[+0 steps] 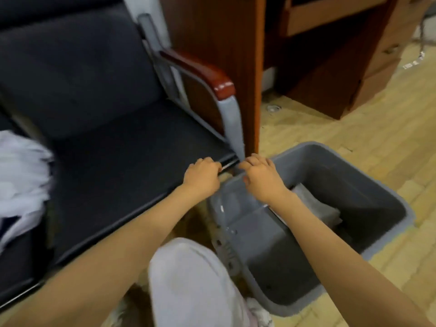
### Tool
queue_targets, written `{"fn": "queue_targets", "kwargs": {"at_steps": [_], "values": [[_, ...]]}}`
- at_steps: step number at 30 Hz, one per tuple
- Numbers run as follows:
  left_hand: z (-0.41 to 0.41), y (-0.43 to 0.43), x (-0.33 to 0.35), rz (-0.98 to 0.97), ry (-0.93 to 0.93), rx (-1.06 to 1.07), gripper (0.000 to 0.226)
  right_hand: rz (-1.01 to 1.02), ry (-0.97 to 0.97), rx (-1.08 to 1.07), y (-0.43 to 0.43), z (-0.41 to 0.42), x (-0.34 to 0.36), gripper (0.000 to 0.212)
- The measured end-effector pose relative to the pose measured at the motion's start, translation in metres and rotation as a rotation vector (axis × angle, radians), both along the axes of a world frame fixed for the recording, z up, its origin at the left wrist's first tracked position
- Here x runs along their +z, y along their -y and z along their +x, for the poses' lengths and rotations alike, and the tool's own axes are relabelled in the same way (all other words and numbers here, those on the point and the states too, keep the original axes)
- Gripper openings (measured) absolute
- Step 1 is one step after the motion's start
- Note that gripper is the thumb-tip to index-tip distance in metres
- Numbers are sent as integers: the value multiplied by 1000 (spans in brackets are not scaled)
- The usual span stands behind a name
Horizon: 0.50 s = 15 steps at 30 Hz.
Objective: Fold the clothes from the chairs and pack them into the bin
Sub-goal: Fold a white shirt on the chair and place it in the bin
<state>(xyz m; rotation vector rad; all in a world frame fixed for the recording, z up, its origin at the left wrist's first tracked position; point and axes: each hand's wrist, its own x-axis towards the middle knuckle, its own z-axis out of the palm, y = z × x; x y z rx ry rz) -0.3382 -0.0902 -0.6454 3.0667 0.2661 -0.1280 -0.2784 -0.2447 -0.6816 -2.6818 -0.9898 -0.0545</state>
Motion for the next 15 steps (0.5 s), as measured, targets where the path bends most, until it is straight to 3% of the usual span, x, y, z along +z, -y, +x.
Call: {"fn": "queue_targets", "kwargs": {"at_steps": [3,9,15], "values": [[-58,-59,33,52,117,128,34,105,93,207,-61,-34,42,35],[-170,-173,57,86,168,458,34,88,141,527,-189,-106,87,38],[-268,-277,47,-133,386,867,31,21,101,762,-310,-161,95,42]]}}
